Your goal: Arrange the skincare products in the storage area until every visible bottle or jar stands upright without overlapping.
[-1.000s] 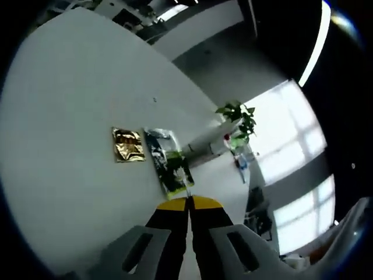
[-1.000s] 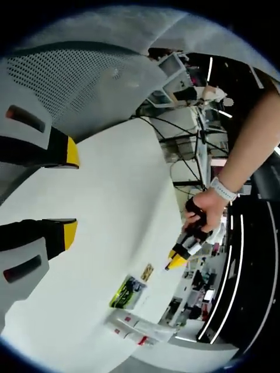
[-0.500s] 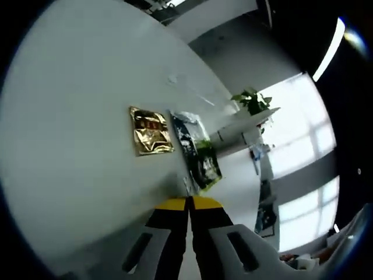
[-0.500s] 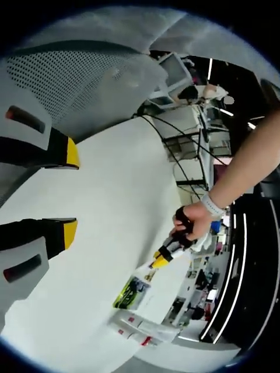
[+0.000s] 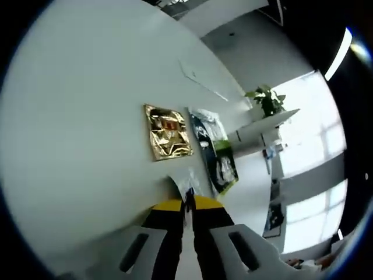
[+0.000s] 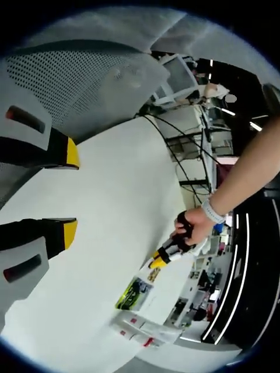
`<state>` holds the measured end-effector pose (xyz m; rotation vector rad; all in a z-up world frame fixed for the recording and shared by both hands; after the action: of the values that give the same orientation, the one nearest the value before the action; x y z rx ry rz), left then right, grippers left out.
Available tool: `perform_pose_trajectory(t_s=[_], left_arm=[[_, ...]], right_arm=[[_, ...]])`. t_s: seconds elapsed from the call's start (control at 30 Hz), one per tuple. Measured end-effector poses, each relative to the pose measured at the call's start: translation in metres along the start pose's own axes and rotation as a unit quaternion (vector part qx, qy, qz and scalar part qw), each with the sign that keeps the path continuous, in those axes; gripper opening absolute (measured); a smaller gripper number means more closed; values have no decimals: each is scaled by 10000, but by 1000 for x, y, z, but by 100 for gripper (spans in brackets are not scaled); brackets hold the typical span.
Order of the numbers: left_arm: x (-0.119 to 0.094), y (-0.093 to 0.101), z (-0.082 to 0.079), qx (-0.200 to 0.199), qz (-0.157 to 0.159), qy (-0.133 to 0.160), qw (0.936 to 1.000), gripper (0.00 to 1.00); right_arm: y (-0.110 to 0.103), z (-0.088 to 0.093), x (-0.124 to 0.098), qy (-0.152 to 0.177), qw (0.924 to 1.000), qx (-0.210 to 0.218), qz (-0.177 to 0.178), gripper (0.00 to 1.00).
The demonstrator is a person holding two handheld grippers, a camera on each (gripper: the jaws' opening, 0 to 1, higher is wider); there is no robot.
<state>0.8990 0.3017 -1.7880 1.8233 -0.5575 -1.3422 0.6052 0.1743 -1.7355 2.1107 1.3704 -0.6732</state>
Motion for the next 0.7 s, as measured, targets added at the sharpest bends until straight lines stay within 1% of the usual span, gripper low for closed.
perform_pose_trajectory(t_s=[0.13,0.2,0.27,0.37,0.43,0.6,0.7], left_arm=[[0,0,-2,-80,-49,15,10000,2],[-1,-1,-5,-200,-182,125,9996,3],[-2,0,-6,-153,-195,163,9996,4],[-3,-2,-7,-247,-252,153,9993,5],[-6,-3,-10,-247,-332,216,9989,6],[-9,0,-17,-383,-290,303,9984,16],[-13,2,-19,-352,-271,351,9984,23]], right_arm=[[0,0,0,-12,10000,-8,-9,28],[1,2,0,-48,10000,31,5,28],[3,1,0,-24,9999,94,36,28],[3,1,0,-25,9999,93,32,28],[1,1,1,-28,10000,52,3,29],[1,1,1,-18,10000,48,-6,29],[1,1,0,-14,10000,40,3,29]])
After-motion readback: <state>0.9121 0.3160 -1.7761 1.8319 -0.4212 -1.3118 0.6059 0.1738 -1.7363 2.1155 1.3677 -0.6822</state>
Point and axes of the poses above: the point that each gripper's makers call its tool centre point, and the gripper's own axes: x roughly forward along the fingers, y roughly to its right, z roughly out of its underside, the point moved 3 cm from there along -x, roughly backward along the fingers, and after that the axes turned 13 degrees about -x, right-handed, at the moved point
